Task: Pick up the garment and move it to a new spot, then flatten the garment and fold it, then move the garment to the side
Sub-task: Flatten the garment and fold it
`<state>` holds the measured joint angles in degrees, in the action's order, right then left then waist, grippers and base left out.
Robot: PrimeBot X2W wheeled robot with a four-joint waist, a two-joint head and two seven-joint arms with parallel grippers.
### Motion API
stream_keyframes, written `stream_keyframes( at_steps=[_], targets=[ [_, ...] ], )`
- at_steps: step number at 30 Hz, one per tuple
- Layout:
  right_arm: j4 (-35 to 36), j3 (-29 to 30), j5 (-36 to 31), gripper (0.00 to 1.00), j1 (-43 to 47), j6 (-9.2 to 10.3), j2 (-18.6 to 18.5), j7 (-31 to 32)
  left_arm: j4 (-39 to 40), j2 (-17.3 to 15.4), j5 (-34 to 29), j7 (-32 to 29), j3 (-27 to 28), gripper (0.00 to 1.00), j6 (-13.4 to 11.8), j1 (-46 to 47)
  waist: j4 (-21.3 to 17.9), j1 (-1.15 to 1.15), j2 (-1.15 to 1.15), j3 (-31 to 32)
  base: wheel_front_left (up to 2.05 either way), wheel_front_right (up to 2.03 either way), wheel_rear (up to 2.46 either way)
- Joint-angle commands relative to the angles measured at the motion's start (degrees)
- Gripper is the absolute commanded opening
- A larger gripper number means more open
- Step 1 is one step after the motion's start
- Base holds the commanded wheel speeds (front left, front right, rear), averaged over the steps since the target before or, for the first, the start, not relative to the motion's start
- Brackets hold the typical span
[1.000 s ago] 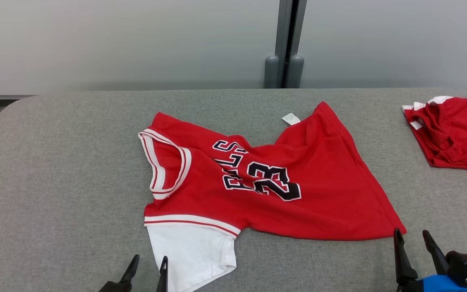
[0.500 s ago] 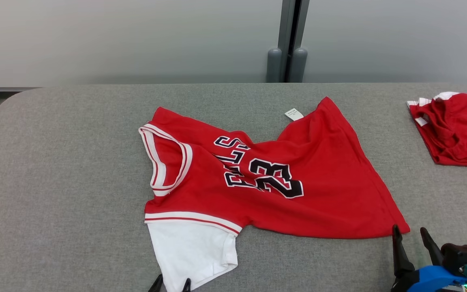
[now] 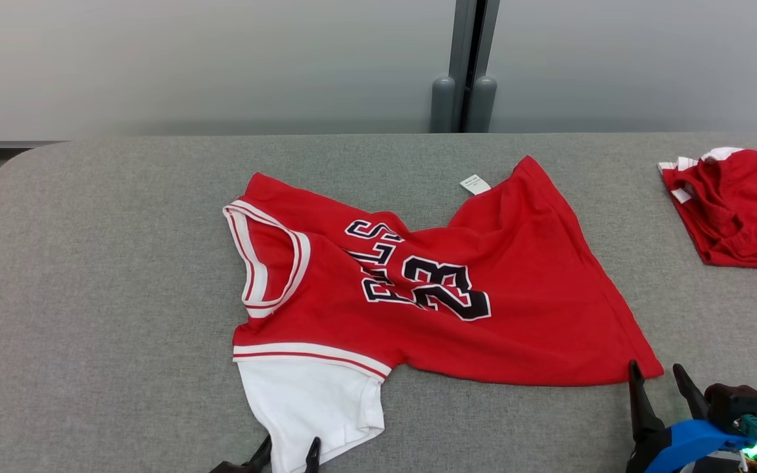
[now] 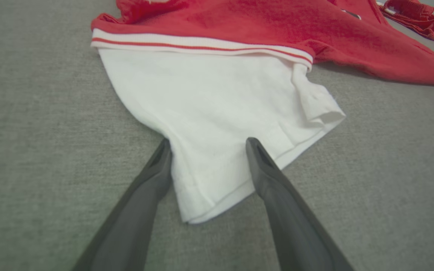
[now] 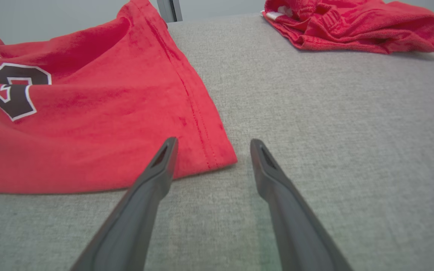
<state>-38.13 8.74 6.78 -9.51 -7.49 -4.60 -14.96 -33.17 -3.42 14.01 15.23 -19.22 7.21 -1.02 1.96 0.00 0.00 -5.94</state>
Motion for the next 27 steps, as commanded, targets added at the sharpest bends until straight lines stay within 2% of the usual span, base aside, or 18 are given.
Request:
stream_keyframes(
  at_steps=[1,10,14,15,16,17,18,27],
  targets=[
    [-0.6,-0.2,0.3,1.0,-1.3,-0.01,-0.4,-0.3,-0.3,-0.1,0.2,-0.2,0.2,1.0,0.4,1.0,0.0,0.0,0.0,-0.1,0.0,0.0,0.0],
    [-8.0,-0.5,0.1,1.0,-5.1,-0.01,-1.7,-0.3,-0.7,-0.4,0.4,-0.2,0.2,1.0,0.2,1.9,1.1,0.0,0.0,-0.9,0.0,0.0,0.0],
    [-10.2,-1.6,0.7,1.0,-6.2,-0.02,-1.1,-0.1,-0.8,-0.3,0.6,-0.2,0.2,1.0,0.2,2.1,1.5,0.0,0.0,-1.4,0.0,0.0,0.0],
    [-10.4,-2.1,1.1,0.92,-6.3,-0.03,-0.8,-0.1,-0.9,-0.3,0.7,-0.2,0.1,1.0,0.2,2.1,1.5,0.0,0.0,-1.4,0.0,0.0,0.0],
    [-10.4,-2.7,1.2,0.22,-6.3,-0.04,-0.6,-0.1,-1.1,-0.3,0.8,-0.2,0.0,0.59,0.2,2.1,1.5,0.0,0.0,-1.5,0.0,0.0,0.0],
    [-10.2,-3.2,1.6,0.0,-6.2,-0.07,-0.3,-0.1,-1.2,-0.2,0.9,-0.2,-0.1,0.21,0.2,2.1,1.5,0.0,0.0,-1.6,0.0,0.0,0.0],
    [-9.8,-3.7,1.9,0.0,-6.1,-0.07,-0.2,-0.1,-1.2,-0.2,1.1,-0.2,-0.2,0.0,0.2,2.2,1.5,0.0,0.0,-1.6,0.0,0.0,0.0],
    [0.4,-7.1,4.8,0.0,-1.7,-0.02,0.5,-0.2,2.6,0.2,6.8,-0.1,1.6,0.0,0.3,2.2,0.7,0.0,0.0,-0.5,0.0,0.0,0.0]
  ],
)
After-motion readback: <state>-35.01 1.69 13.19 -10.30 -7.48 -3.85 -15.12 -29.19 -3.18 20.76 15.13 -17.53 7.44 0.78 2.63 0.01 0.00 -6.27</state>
